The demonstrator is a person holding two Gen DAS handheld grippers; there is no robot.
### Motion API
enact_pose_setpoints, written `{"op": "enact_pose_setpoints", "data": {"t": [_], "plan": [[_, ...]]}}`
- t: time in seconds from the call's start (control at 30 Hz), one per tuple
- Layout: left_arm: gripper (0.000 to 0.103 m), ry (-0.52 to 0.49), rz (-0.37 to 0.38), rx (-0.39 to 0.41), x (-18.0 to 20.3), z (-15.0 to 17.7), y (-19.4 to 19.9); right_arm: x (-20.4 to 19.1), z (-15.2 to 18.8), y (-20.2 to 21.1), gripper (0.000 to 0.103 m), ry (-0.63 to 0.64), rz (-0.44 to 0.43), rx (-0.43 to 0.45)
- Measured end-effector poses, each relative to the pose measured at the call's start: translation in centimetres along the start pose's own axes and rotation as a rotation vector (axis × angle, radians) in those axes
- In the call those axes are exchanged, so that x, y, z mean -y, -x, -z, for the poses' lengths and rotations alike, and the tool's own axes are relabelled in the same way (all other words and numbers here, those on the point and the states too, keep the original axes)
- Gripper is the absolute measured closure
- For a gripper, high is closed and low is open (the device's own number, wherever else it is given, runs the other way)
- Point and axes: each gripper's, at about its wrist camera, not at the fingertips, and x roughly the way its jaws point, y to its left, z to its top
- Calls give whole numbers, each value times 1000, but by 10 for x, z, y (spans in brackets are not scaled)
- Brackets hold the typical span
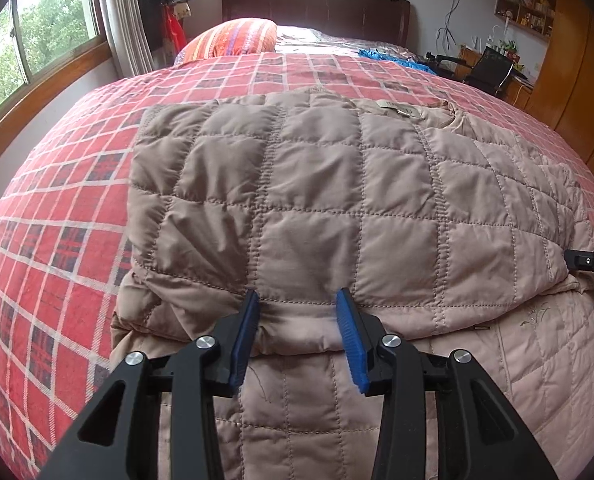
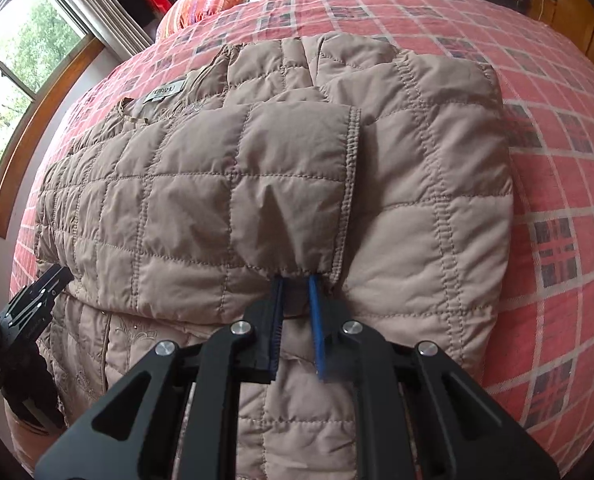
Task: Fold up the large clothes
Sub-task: 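Withdraw both tools from the coat and move back to its hem, then grasp the coat hem with the left tool while the right tool grasps the hem too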
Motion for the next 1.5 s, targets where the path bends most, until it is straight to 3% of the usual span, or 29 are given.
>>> {"op": "enact_pose_setpoints", "data": {"t": [0.17,0.27,0.4,0.53,0.6,0.77,0.83,0.97,1.23,1.5], "plan": [[56,1,-9,10,-4,3,20,-1,15,35,76,21,-61,61],[48,-26,-4,25,-7,21,46,-5,42,61,75,66,-86,93],[46,-59,-30,23,-18,55,82,-10,82,86,61,118,-70,121],[41,-77,-88,63,-30,93,123,-10,126,102,56,150,-77,133],[36,-79,-69,96,-35,114,148,-7,150,109,53,156,-70,139],[33,-85,-103,146,-40,158,192,3,204,124,46,150,-41,144],[30,-77,-101,150,-43,172,203,6,220,128,38,140,-35,145],[17,-78,-124,167,-46,200,219,19,256,140,28,118,-2,161],[14,-53,-114,152,-53,233,228,48,297,146,25,44,15,165],[14,11,-56,63,-69,245,205,66,310,146,25,-4,7,166]]}}
